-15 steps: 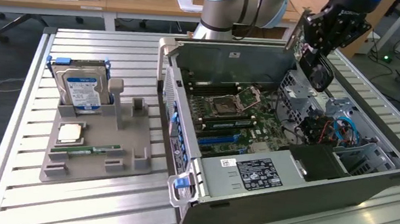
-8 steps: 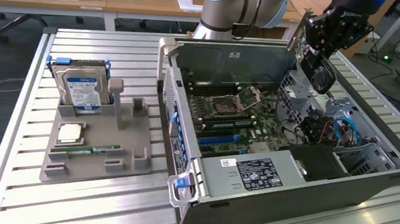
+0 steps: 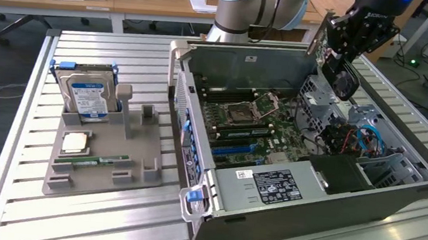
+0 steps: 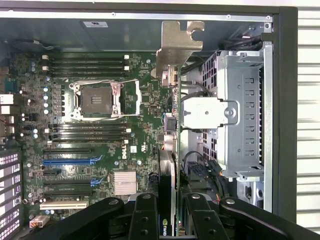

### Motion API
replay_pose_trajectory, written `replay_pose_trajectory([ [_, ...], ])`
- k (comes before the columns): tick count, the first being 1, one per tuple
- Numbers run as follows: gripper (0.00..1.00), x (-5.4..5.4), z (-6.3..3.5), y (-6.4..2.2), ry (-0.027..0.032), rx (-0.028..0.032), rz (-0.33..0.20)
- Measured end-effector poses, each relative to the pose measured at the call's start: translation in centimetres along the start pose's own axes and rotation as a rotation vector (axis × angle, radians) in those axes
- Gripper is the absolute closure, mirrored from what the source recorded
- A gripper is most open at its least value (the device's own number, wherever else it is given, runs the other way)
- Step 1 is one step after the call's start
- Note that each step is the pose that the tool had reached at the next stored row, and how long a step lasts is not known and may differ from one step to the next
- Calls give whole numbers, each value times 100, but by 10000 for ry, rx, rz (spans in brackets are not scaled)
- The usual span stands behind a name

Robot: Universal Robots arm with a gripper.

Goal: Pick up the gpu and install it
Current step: 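Insert the gpu into the slot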

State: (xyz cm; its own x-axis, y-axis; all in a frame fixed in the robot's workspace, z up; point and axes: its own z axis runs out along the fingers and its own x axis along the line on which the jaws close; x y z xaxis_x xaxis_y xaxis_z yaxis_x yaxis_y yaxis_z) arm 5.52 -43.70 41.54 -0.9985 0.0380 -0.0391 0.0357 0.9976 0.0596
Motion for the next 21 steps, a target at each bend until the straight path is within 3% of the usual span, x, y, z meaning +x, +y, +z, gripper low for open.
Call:
replay_pose_trajectory([
  [8, 74, 1, 2, -1, 14, 14, -210],
  [21, 74, 0, 10, 0, 125, -47, -2104],
])
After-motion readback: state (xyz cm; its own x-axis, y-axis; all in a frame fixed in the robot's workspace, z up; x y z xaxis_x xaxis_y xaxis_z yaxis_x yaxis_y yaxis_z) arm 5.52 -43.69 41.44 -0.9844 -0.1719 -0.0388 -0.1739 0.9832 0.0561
